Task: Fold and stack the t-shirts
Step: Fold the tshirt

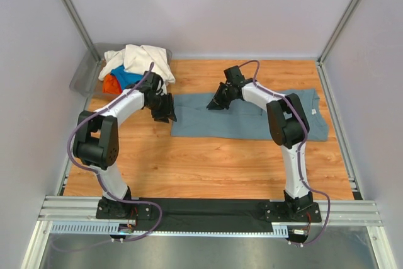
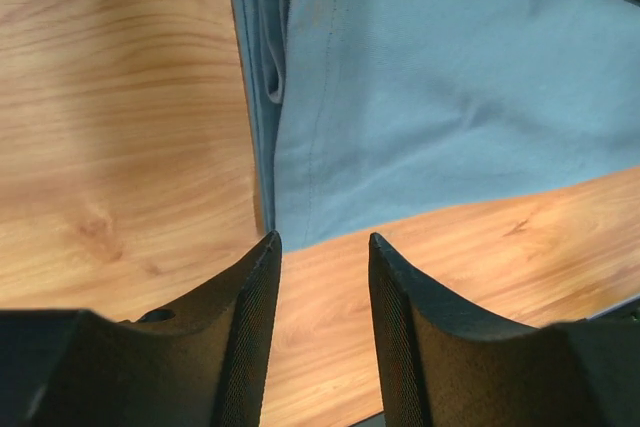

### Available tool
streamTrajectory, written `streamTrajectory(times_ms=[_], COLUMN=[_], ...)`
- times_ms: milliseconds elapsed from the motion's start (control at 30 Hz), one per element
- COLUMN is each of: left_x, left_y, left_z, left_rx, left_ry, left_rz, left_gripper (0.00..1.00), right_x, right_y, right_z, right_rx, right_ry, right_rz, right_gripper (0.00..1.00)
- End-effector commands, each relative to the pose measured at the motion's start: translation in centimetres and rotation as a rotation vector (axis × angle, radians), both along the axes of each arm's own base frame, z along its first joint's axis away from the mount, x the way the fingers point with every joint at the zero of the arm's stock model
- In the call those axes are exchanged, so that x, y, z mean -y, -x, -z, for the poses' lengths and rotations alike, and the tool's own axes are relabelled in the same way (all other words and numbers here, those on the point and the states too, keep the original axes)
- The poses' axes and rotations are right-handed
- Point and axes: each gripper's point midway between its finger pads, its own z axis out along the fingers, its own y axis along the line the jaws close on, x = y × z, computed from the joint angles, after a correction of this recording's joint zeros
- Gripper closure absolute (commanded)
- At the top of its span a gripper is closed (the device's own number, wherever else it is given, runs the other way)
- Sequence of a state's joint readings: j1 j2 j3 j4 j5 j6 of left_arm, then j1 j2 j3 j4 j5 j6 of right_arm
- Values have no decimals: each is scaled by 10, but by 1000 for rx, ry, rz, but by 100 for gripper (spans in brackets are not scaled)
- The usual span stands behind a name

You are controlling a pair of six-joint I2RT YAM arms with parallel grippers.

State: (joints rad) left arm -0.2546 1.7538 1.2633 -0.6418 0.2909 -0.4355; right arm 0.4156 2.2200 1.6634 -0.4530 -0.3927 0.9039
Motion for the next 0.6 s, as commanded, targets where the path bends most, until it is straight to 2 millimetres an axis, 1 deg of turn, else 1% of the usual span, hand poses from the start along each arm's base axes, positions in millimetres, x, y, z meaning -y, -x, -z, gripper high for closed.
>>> streamTrajectory(times_ms=[0, 33, 100, 133, 267, 333, 367, 400, 500, 567], left_x=[9, 10, 12, 13, 15, 14, 14, 14, 14, 10], left_y=[-3, -4, -6, -6, -5, -3, -3, -3, -2, -2], left_z=[12, 14, 18, 20, 34, 36, 36, 38, 40, 39], left_rx=[-19, -21, -24, -24, -68, -68, -67, -71, -84, -79], left_ry=[37, 39, 49, 54, 53, 53, 54, 51, 52, 28], left_rz=[74, 77, 80, 83, 81, 78, 77, 76, 72, 62], left_gripper=[52, 52, 53, 54, 57, 58, 58, 58, 60, 58], right_x=[5, 10, 17, 22, 41, 50, 53, 57, 59, 59], right_y=[10, 17, 25, 32, 47, 47, 51, 51, 51, 49], right_z=[-24, -30, -34, -38, -38, -41, -37, -36, -37, -39], right_rx=[33, 33, 50, 50, 46, 55, 40, 35, 42, 49], right_ry=[8, 18, 43, 48, 59, 50, 50, 49, 48, 46], right_rz=[-43, -51, -77, -84, -68, -42, -36, -26, -27, -26], right_gripper=[84, 81, 78, 78, 77, 78, 78, 78, 78, 78])
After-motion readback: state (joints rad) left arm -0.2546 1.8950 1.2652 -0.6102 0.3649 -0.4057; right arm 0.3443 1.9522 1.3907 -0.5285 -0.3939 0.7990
